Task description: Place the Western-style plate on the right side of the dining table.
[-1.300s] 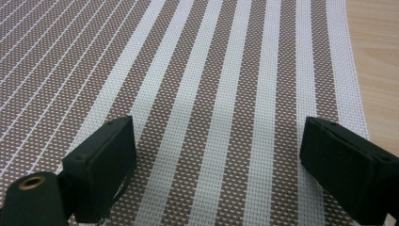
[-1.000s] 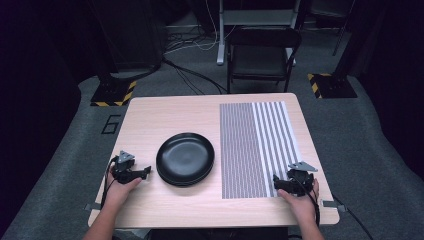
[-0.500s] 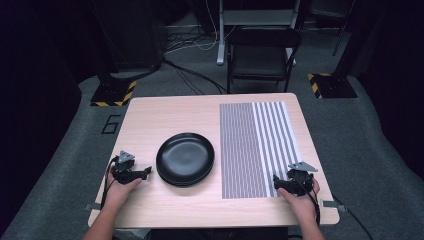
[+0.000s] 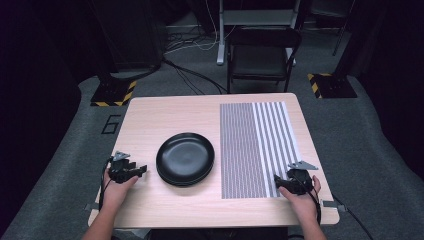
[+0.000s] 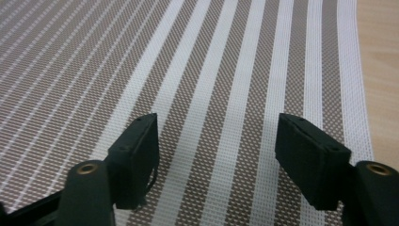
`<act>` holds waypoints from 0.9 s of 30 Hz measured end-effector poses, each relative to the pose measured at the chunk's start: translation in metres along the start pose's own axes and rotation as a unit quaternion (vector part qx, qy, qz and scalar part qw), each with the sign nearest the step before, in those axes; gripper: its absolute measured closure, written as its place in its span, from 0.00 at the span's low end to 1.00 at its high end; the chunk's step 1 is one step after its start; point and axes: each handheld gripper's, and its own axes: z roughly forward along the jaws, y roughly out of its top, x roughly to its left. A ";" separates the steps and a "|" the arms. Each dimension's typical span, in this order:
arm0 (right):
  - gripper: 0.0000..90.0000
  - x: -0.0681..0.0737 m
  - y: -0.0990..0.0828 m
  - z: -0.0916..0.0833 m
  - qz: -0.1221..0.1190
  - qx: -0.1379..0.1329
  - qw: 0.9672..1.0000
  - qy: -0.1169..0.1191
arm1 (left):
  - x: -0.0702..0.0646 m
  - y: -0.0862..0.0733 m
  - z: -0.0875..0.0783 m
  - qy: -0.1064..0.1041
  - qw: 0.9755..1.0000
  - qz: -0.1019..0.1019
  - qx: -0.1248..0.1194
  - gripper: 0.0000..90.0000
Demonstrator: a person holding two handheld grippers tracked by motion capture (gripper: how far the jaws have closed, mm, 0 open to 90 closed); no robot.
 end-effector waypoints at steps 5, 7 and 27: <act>0.41 0.005 0.010 -0.007 -0.004 -0.015 1.000 0.003 | -0.001 0.003 -0.006 -0.008 1.000 -0.009 -0.012 0.52; 0.43 0.006 0.014 -0.009 0.001 -0.023 1.000 0.005 | -0.001 0.004 -0.009 -0.010 1.000 -0.012 -0.013 0.54; 0.62 0.035 0.041 -0.010 0.003 -0.051 0.995 0.082 | -0.009 0.015 -0.024 -0.045 0.998 -0.023 -0.038 0.56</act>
